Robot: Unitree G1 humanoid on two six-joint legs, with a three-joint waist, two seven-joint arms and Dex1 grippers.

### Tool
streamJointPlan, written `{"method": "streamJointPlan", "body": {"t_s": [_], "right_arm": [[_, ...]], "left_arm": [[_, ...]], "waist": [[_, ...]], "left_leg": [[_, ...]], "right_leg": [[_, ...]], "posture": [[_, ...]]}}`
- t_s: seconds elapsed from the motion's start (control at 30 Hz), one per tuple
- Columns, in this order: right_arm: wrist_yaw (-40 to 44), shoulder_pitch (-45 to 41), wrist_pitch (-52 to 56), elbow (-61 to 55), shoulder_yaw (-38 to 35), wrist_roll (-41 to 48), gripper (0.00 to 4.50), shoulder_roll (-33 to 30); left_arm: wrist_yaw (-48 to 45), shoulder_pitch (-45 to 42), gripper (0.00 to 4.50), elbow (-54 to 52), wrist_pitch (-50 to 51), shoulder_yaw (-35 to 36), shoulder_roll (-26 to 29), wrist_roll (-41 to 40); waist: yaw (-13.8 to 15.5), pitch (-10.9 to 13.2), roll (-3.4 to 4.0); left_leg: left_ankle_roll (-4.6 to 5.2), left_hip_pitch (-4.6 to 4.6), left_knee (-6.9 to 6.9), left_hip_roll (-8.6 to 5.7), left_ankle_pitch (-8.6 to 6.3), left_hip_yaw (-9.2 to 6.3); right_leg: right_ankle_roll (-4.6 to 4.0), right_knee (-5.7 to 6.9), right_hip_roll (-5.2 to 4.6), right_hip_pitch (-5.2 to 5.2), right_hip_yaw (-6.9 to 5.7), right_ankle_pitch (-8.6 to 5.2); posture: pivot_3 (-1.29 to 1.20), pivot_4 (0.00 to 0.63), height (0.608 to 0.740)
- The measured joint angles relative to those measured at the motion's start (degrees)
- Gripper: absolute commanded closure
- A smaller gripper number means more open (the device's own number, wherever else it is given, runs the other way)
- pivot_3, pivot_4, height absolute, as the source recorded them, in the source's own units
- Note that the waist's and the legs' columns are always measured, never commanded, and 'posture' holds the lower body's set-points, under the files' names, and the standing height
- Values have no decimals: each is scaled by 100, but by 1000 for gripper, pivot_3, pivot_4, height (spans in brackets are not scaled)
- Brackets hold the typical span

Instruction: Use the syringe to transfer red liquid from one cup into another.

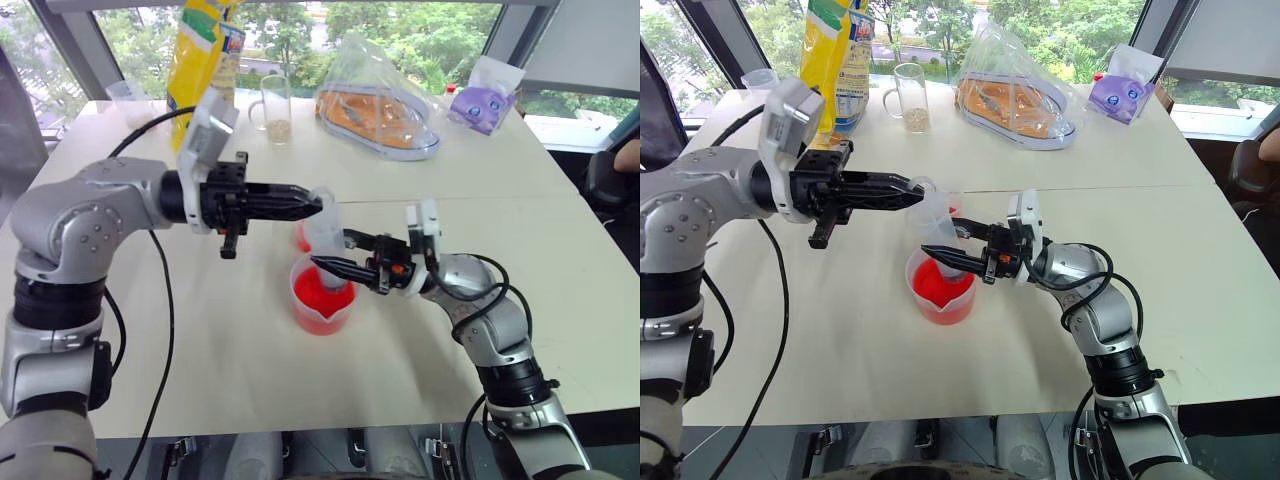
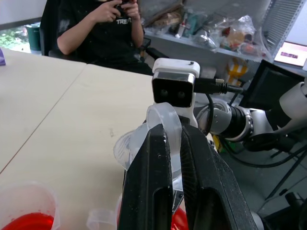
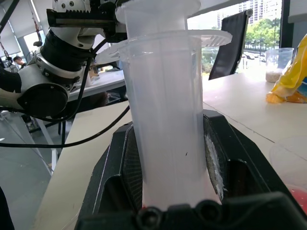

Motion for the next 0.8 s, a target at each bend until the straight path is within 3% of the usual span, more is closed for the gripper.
{"method": "streamJointPlan", "body": {"t_s": [0.8], "right_arm": [[24,-2,187,62,22,61,3101,-92]], "left_arm": [[19,-103,4450,148,13,2,0,-6]], "waist": [[0,0,0]], "left_leg": [[0,0,0,0,0,0]], "right_leg": [[0,0,0,0,0,0]], "posture": [[0,150,740]]}}
